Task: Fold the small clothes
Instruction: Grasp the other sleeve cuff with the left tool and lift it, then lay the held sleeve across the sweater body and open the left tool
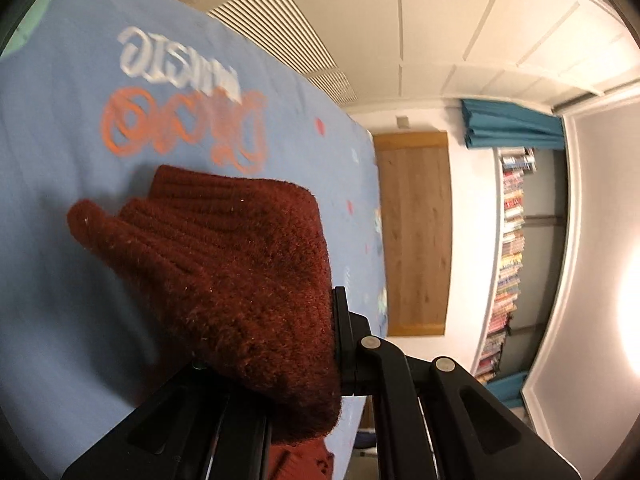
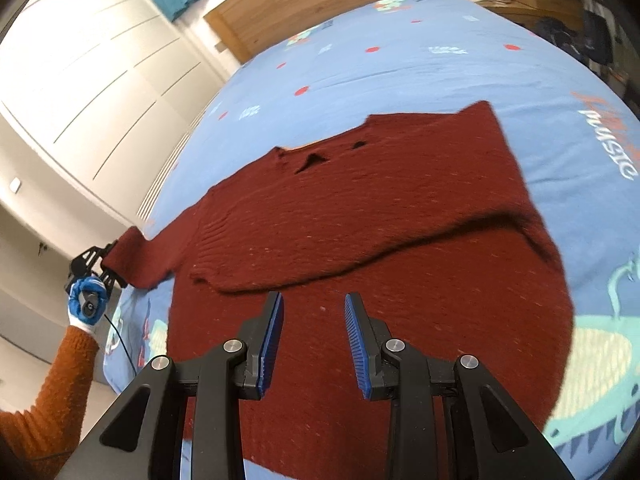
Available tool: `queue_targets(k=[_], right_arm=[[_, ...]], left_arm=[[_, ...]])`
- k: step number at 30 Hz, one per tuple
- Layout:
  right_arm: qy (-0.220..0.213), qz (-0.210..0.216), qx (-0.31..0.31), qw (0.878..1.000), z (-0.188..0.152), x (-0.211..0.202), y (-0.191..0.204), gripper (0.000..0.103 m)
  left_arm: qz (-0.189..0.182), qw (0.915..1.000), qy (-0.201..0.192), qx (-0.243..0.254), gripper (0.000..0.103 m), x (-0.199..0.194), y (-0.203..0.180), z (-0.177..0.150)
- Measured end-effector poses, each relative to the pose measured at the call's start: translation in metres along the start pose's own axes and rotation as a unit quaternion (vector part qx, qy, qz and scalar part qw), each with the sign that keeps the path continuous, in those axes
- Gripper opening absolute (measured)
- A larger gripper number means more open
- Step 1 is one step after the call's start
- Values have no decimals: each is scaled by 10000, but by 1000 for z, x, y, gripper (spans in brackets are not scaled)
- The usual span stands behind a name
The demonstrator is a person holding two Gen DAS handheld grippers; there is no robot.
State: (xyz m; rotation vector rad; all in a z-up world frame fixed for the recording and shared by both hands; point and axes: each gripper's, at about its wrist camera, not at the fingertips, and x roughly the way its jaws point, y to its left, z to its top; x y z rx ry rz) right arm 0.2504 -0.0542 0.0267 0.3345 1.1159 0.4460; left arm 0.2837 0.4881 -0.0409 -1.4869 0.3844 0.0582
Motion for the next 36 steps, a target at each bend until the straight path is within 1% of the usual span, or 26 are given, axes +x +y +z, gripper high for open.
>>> queue_targets(k=[5,9,14,18,23,28,31,33,36], right_arm=[[-37,-108,206,9997,-12,-21,-27,33],[-89,-83,353,9993,-19,-35,-45,33],[-146,-77,567,9983,-32,-54,-69,33],[-197,-97,648,9977,-40,-71,-84,33],[-290,-112,747,9967,-52,-89,-98,33],[-278,-155,915,9953,-67,-100,-116,33],[-265,-176,967,9948,-74,-105,-123,33],[-268,-196,974,9947,-78,-108,-126,33],[-267,-183,1019,9943,-80,-109,-130,33]], left_arm=[[-143,9993,295,156,4,15,-28,-35],[-235,9976,573,318,4,42,-59,-58],[-438,9925,1004,543,4,66,-86,-106],[-461,9873,1366,669,4,84,-99,-143],[-383,9791,1817,832,4,110,-115,-190],[-257,9690,2200,1093,4,125,-127,-232],[-56,9621,2398,1298,4,132,-126,-257],[142,9562,2543,1442,4,135,-119,-278],[484,9449,2749,1709,4,140,-107,-301]])
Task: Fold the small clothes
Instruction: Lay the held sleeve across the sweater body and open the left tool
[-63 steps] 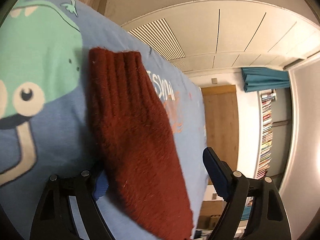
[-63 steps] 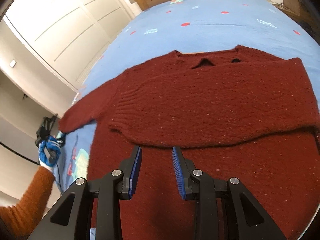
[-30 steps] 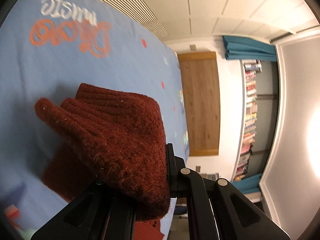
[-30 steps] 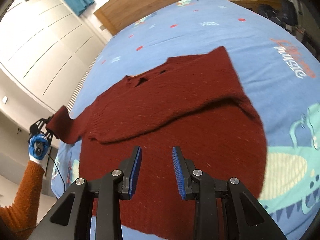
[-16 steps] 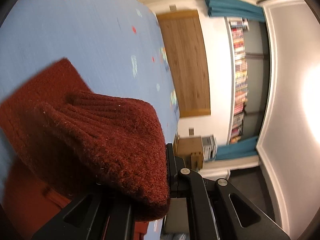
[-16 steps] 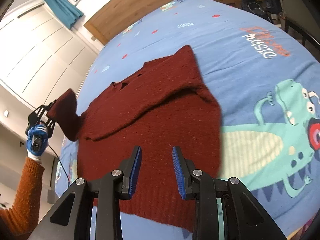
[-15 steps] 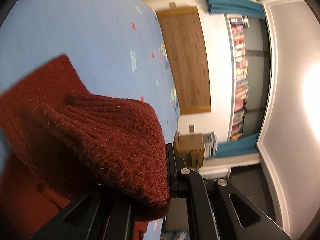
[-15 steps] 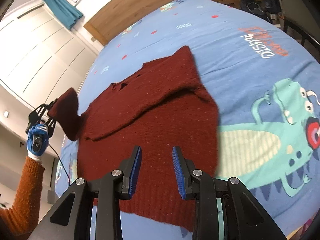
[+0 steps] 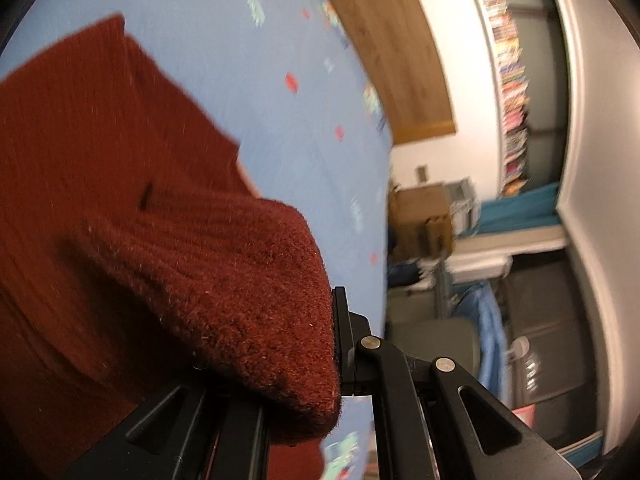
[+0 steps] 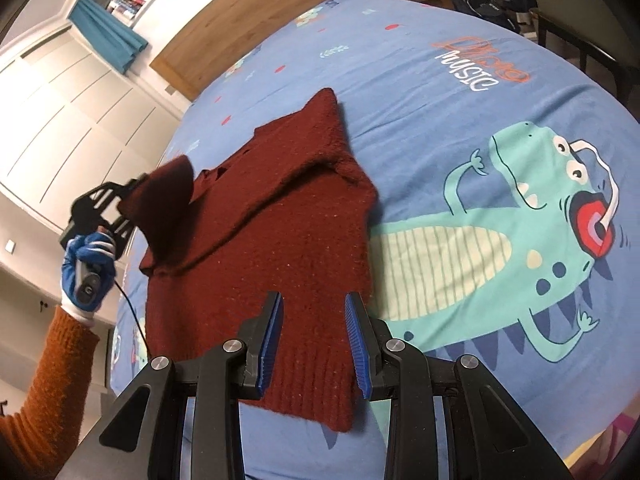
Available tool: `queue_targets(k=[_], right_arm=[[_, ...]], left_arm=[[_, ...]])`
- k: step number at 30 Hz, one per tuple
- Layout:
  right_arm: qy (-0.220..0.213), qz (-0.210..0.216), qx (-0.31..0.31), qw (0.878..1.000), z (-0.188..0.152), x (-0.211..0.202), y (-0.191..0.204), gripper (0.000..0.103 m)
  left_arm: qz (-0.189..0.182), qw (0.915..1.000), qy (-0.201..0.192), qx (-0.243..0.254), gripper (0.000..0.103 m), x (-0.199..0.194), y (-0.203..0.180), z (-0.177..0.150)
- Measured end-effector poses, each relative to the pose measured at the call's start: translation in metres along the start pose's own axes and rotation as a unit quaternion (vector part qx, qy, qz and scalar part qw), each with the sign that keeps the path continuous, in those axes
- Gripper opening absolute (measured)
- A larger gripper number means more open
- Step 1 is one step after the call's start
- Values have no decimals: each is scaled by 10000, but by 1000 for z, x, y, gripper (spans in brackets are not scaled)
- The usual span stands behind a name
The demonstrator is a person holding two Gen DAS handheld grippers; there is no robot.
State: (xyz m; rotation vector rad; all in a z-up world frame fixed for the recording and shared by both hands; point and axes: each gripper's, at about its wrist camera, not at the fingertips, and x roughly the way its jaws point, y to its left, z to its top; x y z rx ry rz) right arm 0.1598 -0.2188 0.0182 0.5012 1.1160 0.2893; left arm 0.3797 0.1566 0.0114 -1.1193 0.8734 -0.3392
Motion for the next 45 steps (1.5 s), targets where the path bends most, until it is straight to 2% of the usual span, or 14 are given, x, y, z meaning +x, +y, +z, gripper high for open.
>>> queue_targets(k=[4,8,11,16,20,21,29,35,38,45], right_arm=[[36,18,32,10000,-2,4,-2,33],[90,18,25,10000,-3,9,-2,33],[90,31,10,10000,-1,9,-1,33],[67,60,4,10000,1,10,0,33],[63,93,-13,9999,1,11,1,33],[60,107,-18,9999,1,11,2,33],[30,176,-67,9998,-1,13,2,33],[-20,156,-19,9999,-1,8,-4,33],[-42,142,-6,9999,-2,6,-7,33],[-24,197,-20,9998,-2,10,-6,33]], left_arm=[[624,9966,345,421,4,18,11,-52],[1406,9823,705,1018,5,39,12,-75],[1549,9784,844,1077,5,38,24,-98],[1428,9810,886,968,10,21,27,-97],[1440,9822,701,984,31,9,18,-88],[1455,9829,618,940,31,6,18,-88],[1348,9906,152,161,31,-10,42,-72],[1172,9929,-59,-177,30,-13,51,-57],[1095,9940,-16,1,10,-9,44,-58],[1085,9881,435,1001,8,14,1,-86]])
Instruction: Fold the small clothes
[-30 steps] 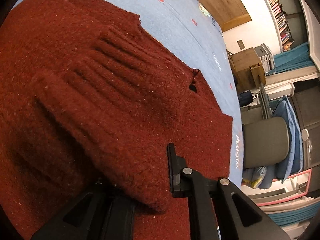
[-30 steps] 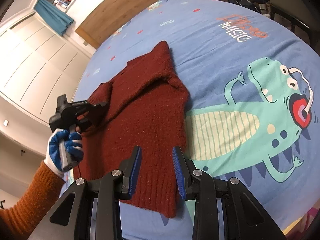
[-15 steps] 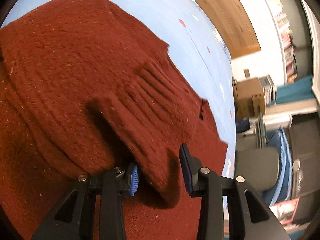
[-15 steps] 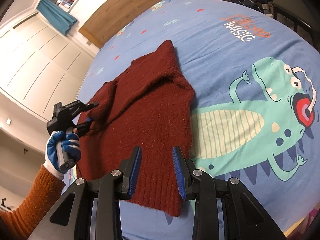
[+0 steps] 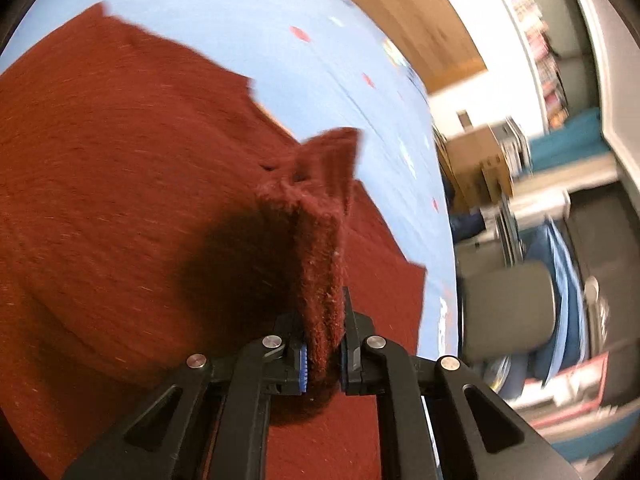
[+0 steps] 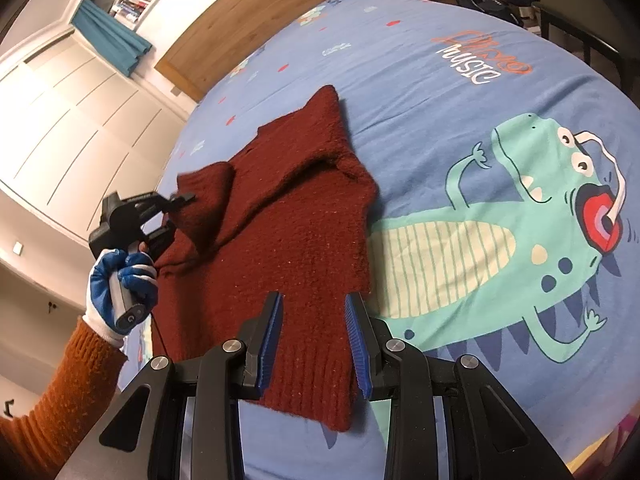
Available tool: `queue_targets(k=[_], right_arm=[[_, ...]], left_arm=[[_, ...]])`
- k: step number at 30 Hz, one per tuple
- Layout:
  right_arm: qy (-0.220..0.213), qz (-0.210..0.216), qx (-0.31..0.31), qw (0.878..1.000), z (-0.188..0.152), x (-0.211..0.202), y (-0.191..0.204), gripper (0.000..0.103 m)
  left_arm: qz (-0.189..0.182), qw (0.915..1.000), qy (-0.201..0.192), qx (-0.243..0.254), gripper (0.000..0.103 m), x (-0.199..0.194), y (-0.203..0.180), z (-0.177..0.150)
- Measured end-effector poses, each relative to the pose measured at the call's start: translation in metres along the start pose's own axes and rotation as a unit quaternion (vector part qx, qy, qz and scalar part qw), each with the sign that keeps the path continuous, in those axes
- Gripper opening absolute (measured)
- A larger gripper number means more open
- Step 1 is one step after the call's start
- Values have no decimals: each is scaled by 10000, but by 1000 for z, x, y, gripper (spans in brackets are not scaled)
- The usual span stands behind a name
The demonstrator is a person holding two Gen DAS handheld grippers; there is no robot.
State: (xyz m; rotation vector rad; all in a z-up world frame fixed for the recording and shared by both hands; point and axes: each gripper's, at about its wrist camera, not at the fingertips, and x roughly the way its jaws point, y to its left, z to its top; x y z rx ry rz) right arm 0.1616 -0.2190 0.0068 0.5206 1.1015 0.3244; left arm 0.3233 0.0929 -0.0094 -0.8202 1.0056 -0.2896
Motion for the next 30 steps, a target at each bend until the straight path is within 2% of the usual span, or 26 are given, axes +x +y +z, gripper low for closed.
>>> queue_targets(k=[4,7,10,14,19,23,26,28,30], right_arm=[[29,40,-15,10000,1,3,2,33],[36,50,-32,10000,2,4,5,33],[25,54,-76,10000,3,2,9,33],[-3,43,-124,9999,5,-1,12,33],[-21,33,-113,9999,4,-5,11,33],[-17,40,-126,9999,4,-5,12,33],[-14,41,-167,9999,5,-5,15,33],[-11,38,-189,9998,6,-4,17,33],[-6,46,-202,9998,6,-3,18,33]], left_arm=[[39,9984,356,432,8,19,-23,-15],[299,9953,544,741,9,32,-33,-25],[363,9932,760,808,22,44,-31,-36],[418,9906,858,982,27,51,-34,-48],[199,9884,816,1266,31,45,-52,-52],[233,9857,537,1582,31,29,-59,-53],[503,9865,200,1544,31,23,-51,-49],[692,9866,125,1475,32,27,-44,-50],[1066,9835,163,1452,32,35,-36,-55]])
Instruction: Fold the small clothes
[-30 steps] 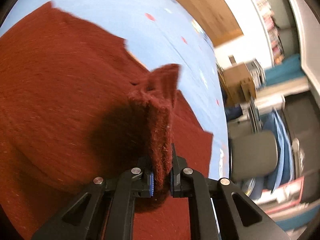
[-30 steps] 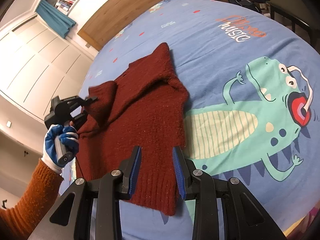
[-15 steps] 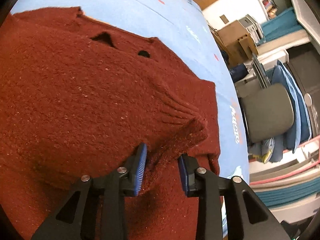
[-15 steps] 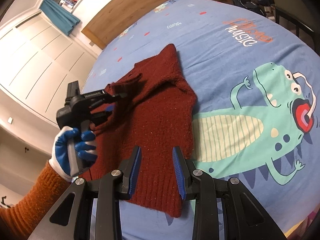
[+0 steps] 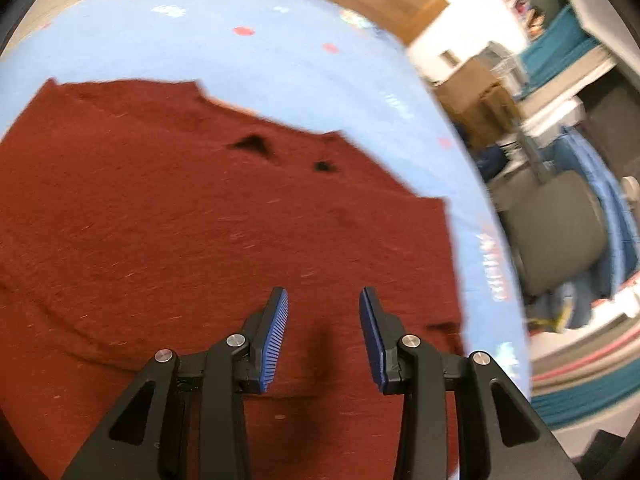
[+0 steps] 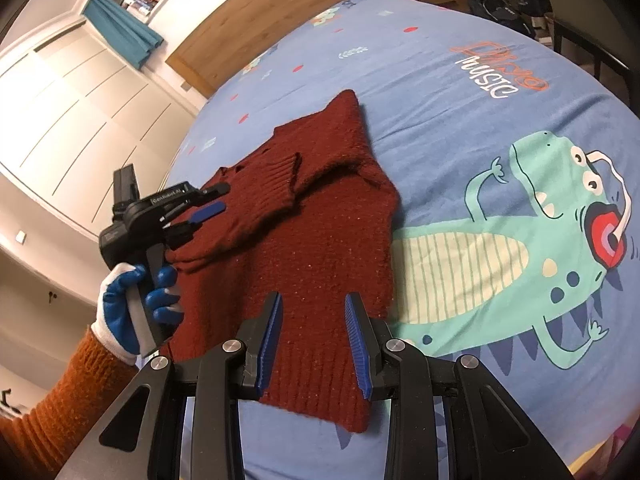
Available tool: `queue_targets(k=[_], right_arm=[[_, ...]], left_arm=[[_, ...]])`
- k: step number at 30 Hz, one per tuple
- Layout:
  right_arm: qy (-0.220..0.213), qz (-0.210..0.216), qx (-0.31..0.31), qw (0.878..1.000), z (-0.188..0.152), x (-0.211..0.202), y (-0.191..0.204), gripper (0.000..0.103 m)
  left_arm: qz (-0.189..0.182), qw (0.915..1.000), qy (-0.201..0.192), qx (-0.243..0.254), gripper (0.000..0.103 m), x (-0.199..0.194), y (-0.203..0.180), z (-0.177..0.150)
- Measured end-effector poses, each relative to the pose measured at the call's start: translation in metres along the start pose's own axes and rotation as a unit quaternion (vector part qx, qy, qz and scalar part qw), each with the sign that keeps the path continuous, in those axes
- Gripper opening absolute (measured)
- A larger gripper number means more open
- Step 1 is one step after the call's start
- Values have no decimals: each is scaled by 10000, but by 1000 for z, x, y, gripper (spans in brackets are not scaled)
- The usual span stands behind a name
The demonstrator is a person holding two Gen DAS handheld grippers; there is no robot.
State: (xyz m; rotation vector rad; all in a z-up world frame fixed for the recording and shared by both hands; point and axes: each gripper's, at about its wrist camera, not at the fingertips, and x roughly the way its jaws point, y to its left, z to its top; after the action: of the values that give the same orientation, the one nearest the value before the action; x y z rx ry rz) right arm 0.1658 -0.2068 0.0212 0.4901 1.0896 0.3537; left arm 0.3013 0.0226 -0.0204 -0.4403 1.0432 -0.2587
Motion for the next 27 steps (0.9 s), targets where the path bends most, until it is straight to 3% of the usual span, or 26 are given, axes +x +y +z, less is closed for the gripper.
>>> queue_targets(k=[5,9,14,21,27], right_arm=[[5,19,8,10000,0,1,2,33],[12,-4,16,10000,-1,1,2,33],[23,-12,27,10000,-1,0,5,33],[28,-49,-18,10000,1,4,9,33],[103,-45,-93,9999,2,14,16,33]], left_arm=[[206,9995,214,130,32,20,-4,-23],[26,9984,332,465,32,26,-23,-30],[56,9976,143,676,32,13,-22,-20],[909,9945,-371,356,33,-12,40,11],[1713,9831,-631,-163,37,-23,106,26]])
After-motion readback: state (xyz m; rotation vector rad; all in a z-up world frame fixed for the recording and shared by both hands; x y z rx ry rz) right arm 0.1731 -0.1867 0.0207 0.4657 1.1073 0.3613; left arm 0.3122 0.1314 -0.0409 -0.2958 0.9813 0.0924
